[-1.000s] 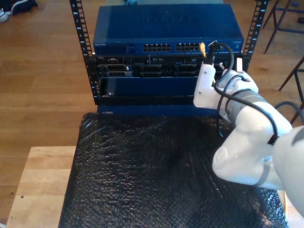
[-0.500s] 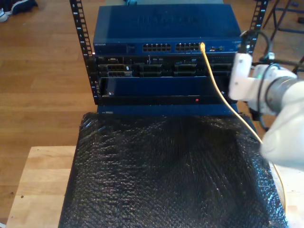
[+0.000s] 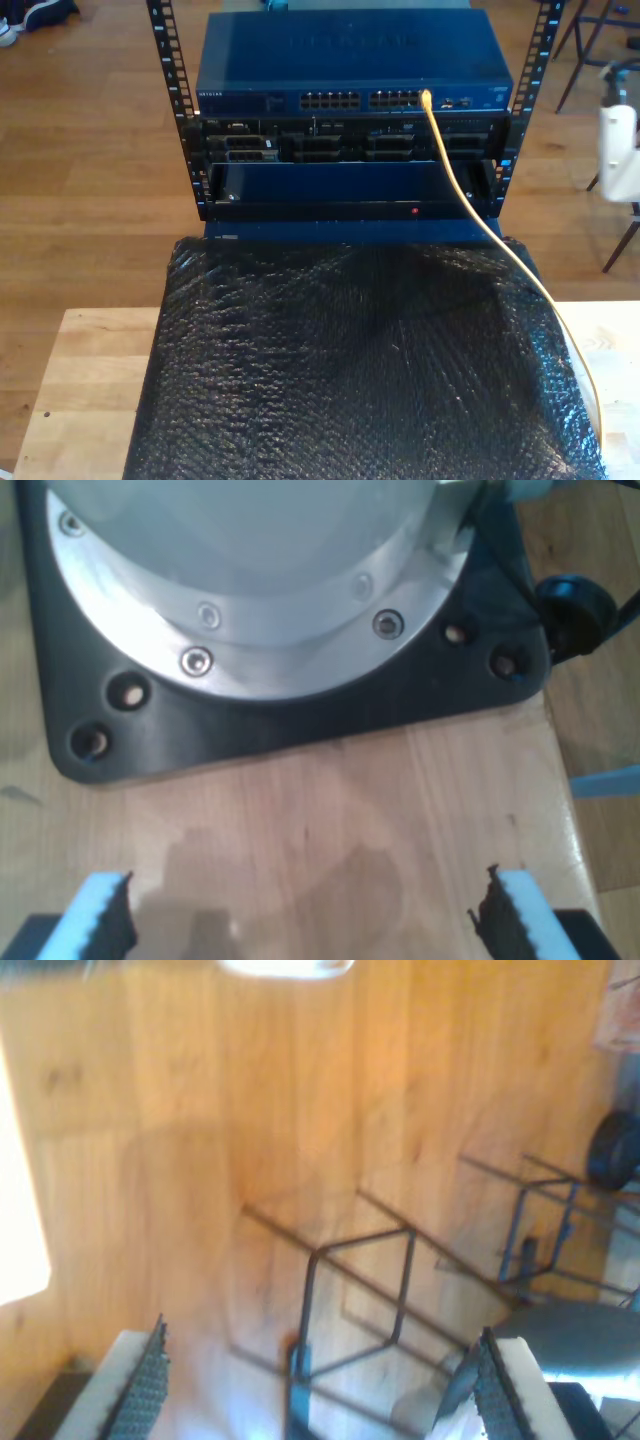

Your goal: Grab the cable and plug it in

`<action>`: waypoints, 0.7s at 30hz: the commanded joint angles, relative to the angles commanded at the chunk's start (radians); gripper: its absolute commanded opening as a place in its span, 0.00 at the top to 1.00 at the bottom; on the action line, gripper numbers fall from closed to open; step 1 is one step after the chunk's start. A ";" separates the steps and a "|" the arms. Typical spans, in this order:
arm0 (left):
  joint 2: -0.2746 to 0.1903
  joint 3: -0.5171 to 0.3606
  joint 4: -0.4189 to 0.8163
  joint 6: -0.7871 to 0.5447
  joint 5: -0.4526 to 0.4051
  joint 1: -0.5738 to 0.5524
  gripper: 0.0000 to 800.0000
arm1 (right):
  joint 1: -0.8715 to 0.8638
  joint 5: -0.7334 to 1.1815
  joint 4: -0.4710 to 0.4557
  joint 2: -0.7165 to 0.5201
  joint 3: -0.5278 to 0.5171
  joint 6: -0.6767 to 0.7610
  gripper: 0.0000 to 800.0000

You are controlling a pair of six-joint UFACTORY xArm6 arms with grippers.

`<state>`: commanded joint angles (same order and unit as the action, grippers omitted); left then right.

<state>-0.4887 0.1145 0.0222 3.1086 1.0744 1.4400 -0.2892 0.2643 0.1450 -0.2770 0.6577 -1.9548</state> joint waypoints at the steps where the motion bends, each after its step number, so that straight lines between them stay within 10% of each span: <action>1: 0.000 0.000 0.000 0.000 0.000 0.000 0.00 | -0.023 0.032 -0.002 0.002 0.009 -0.021 0.09; 21: 0.000 0.000 0.000 0.000 0.000 0.000 0.00 | -0.448 0.635 -0.008 -0.086 0.069 -0.431 0.00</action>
<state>-0.4887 0.1145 0.0222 3.1086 1.0744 1.4400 -0.7373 0.8995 0.1373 -0.3629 0.7267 -2.3859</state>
